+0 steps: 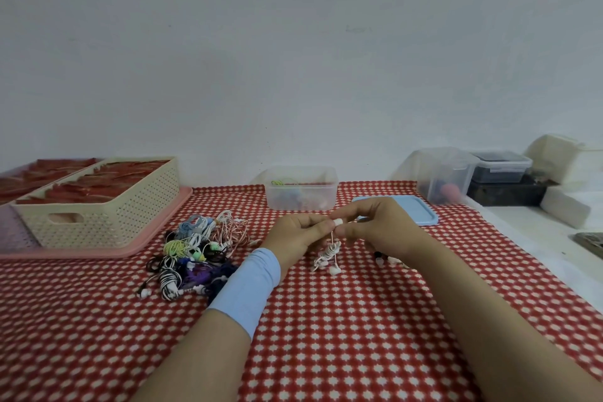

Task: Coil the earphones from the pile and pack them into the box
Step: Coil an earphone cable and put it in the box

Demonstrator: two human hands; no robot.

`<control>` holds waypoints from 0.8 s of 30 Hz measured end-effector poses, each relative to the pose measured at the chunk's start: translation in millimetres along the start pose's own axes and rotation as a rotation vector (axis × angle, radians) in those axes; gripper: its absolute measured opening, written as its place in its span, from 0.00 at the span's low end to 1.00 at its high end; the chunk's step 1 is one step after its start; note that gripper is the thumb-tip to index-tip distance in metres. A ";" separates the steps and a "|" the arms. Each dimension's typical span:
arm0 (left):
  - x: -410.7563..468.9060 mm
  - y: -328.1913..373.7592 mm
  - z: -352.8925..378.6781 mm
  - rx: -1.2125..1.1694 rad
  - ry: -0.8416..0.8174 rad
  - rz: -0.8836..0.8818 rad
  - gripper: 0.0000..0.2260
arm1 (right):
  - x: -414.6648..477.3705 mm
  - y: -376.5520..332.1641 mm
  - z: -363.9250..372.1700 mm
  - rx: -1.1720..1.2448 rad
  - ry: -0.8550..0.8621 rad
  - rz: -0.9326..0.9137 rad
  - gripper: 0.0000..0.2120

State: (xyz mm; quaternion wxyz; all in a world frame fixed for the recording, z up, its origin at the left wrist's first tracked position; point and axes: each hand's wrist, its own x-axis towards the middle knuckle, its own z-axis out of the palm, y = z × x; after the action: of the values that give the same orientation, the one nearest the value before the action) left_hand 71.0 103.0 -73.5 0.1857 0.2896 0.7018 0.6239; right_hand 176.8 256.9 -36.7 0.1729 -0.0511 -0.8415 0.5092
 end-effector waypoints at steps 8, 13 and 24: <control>0.9 5.5 1.6 0.163 0.078 0.041 0.01 | 5.3 6.8 -14.6 -0.145 0.065 -0.002 0.10; 6.6 1.1 -5.1 0.554 0.154 0.080 0.01 | 10.5 27.9 -43.2 -0.357 0.195 0.069 0.09; 17.1 -6.3 -9.5 0.808 0.181 0.018 0.07 | 13.2 31.6 -39.6 -0.647 -0.069 0.251 0.02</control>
State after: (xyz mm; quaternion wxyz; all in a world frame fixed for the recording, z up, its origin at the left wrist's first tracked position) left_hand 50.9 106.3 -76.6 -0.0110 0.2893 0.9012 0.3226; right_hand 175.1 308.7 -44.5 0.0554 -0.1893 -0.9518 0.2348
